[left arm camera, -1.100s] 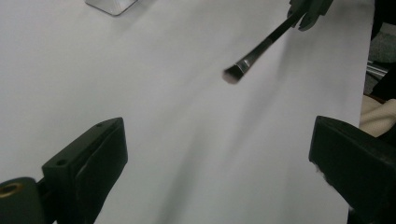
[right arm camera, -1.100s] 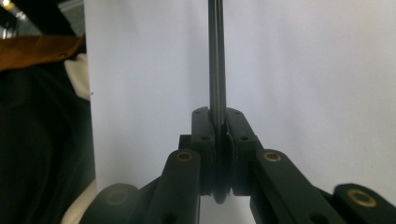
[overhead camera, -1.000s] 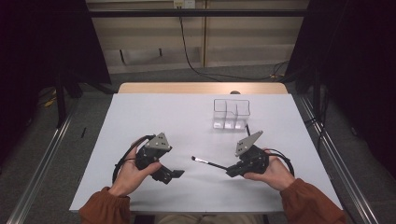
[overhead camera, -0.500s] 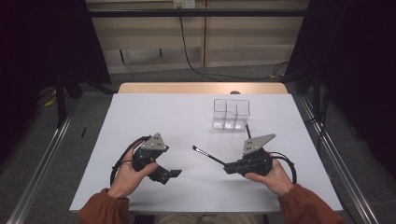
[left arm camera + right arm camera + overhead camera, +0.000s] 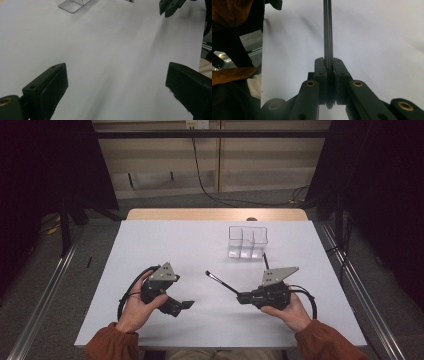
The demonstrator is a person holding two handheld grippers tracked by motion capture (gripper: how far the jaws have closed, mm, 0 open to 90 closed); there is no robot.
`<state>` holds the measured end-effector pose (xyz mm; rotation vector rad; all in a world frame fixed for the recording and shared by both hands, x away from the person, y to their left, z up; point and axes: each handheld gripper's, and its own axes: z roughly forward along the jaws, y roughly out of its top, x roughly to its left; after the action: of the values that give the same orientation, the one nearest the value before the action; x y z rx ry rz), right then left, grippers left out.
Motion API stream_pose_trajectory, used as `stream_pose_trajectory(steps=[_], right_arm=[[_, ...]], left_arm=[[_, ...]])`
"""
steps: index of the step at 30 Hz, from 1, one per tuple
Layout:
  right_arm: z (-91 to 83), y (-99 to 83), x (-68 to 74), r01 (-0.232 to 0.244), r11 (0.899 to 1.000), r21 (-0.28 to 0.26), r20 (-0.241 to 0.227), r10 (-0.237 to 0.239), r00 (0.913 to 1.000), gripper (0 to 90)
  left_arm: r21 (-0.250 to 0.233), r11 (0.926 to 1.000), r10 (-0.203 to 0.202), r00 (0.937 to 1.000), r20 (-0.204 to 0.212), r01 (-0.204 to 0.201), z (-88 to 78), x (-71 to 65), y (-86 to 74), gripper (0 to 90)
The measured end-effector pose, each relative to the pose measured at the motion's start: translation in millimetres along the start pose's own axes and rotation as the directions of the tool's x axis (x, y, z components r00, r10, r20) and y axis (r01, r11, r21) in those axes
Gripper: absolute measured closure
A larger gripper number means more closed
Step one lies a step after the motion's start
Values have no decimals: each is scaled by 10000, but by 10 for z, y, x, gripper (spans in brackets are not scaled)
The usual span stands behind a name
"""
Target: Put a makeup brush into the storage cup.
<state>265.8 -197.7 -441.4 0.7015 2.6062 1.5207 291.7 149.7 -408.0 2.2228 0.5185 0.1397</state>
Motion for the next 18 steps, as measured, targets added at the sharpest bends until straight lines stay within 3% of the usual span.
stream_pose_trajectory(steps=[11,18], right_arm=[[-37,-9,-2,-16,9947,-1025,119,28,9999,838],[-45,-1,4,123,9910,-1333,140,-105,9998,838]], left_arm=[[-107,9999,81,9999,-108,-82,5,1,-15,41],[-750,9971,-119,9997,-218,102,28,-28,-20,40]])
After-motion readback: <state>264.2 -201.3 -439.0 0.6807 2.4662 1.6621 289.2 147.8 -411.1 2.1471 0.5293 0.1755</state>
